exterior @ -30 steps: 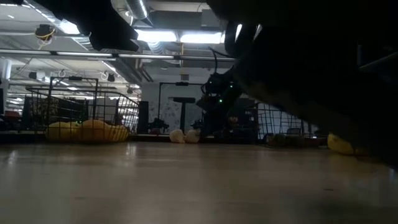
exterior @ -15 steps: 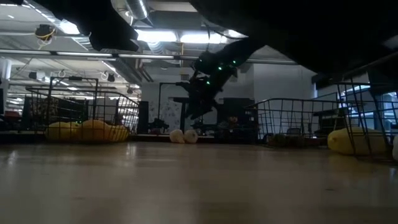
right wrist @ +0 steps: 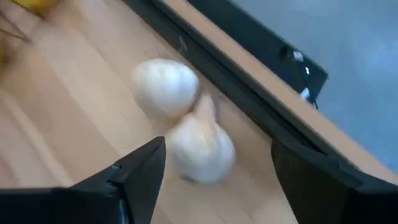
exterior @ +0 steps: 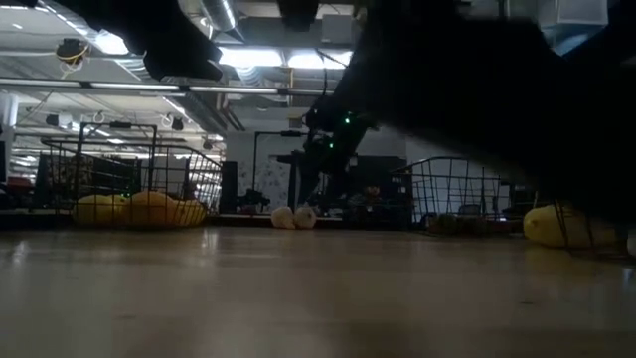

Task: Sort produce into baskets
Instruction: Put the white garlic into the bottom wire basket

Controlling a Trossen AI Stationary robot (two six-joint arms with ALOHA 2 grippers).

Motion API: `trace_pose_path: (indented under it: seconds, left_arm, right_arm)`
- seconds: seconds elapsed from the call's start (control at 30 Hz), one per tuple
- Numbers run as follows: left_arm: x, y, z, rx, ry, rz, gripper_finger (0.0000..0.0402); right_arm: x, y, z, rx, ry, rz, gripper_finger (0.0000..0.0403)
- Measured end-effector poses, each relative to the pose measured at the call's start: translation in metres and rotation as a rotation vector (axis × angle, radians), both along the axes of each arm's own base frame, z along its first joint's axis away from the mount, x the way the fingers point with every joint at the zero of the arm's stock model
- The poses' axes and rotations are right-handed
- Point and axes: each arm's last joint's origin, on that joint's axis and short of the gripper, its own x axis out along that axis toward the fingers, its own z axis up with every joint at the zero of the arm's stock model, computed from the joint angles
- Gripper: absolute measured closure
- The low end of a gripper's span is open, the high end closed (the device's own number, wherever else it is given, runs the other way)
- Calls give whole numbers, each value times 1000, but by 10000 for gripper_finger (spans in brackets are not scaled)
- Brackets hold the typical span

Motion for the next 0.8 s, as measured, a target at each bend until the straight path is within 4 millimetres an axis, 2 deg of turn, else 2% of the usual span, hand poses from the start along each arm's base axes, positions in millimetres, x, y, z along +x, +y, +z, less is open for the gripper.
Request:
trace_pose_path:
  seconds: [0.13,0.4,0.6,0.8]
  left_arm:
    - [0,0,1,-1,-7,1,164]
    - [1,1,1,2,-12,9,164]
    - [1,2,1,-2,-13,15,164]
    - [1,3,1,-2,-13,18,164]
  right_arm:
    - [2,0,-15,88,-15,19,114]
    - [6,-3,-18,133,-90,23,114]
    - [7,-10,-34,168,-88,-31,118]
    - [10,-10,-31,157,-112,-32,142]
